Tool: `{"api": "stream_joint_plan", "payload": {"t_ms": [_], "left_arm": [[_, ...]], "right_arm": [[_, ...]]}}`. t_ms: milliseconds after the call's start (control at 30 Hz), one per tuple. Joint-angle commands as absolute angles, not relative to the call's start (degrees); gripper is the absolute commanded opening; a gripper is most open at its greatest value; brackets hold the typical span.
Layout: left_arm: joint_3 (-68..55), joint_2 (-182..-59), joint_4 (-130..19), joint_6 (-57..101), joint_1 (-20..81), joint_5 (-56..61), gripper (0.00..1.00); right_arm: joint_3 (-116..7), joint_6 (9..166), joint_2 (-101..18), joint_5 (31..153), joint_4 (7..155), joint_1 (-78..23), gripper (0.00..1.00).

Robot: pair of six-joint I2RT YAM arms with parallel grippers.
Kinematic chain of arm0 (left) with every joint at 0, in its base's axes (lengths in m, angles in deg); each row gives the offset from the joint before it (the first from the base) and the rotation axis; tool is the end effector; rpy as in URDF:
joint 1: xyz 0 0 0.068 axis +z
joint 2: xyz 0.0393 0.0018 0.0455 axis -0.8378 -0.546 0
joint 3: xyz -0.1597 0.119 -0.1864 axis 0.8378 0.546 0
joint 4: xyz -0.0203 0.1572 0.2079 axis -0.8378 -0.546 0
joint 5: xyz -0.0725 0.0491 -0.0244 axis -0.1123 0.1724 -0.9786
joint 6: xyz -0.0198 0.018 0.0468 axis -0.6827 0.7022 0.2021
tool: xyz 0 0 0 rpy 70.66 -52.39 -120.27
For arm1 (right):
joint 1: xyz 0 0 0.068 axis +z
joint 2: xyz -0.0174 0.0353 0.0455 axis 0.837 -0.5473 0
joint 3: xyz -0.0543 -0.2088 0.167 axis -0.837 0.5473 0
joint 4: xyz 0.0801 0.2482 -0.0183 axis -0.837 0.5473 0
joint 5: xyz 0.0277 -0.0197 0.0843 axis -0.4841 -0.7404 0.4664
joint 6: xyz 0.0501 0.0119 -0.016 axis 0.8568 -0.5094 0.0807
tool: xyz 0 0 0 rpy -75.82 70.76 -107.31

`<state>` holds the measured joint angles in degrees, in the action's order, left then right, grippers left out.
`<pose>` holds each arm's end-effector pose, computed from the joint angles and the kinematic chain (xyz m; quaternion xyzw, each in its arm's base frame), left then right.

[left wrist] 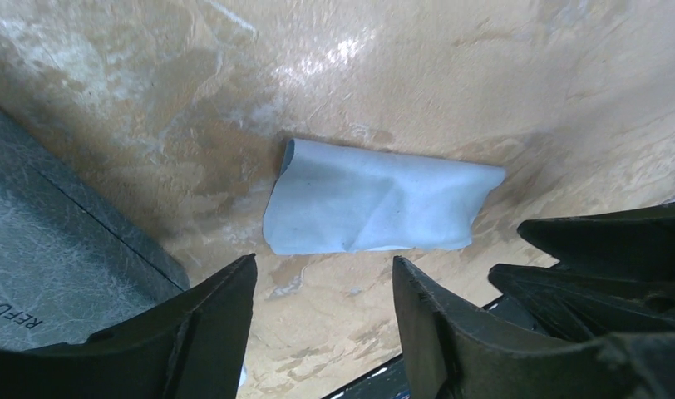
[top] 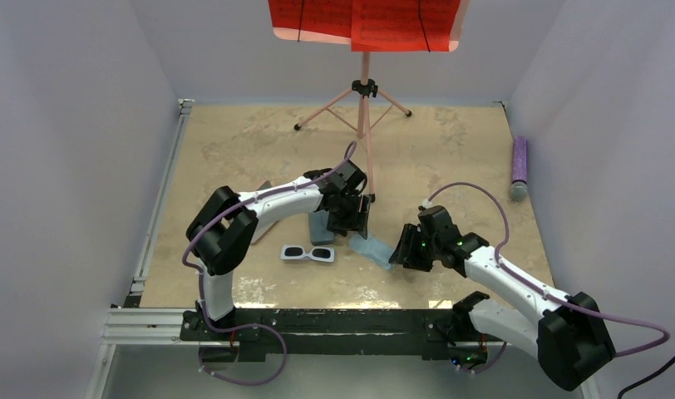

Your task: Organize the sunglasses

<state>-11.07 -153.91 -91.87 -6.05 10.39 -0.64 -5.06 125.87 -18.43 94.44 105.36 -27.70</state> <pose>0.2621 -0.2868 0.1838 0.0774 0.9714 -0.2097 0.0801 0.1539 0.0925 0.1696 0.1084 0.9484 0.2375 0.1802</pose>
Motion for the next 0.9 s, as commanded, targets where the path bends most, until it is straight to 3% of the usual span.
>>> {"api": "stream_joint_plan", "payload": {"t_ms": [0,167,867], "left_arm": [[-15.8,-154.1,-92.7,-5.0,10.6,1.8,0.61],[-18.0,-157.3,-94.3,-4.7,10.6,2.2,0.50],[-19.6,-163.0,-95.8,-5.5,10.6,3.4,0.37]], "right_arm": [[-7.3,128.4,-18.3,91.6,104.8,-28.0,0.51],[-7.6,130.6,-20.6,91.1,101.1,-28.0,0.49],[-6.3,135.1,-26.5,90.2,96.6,-28.0,0.46]]}}
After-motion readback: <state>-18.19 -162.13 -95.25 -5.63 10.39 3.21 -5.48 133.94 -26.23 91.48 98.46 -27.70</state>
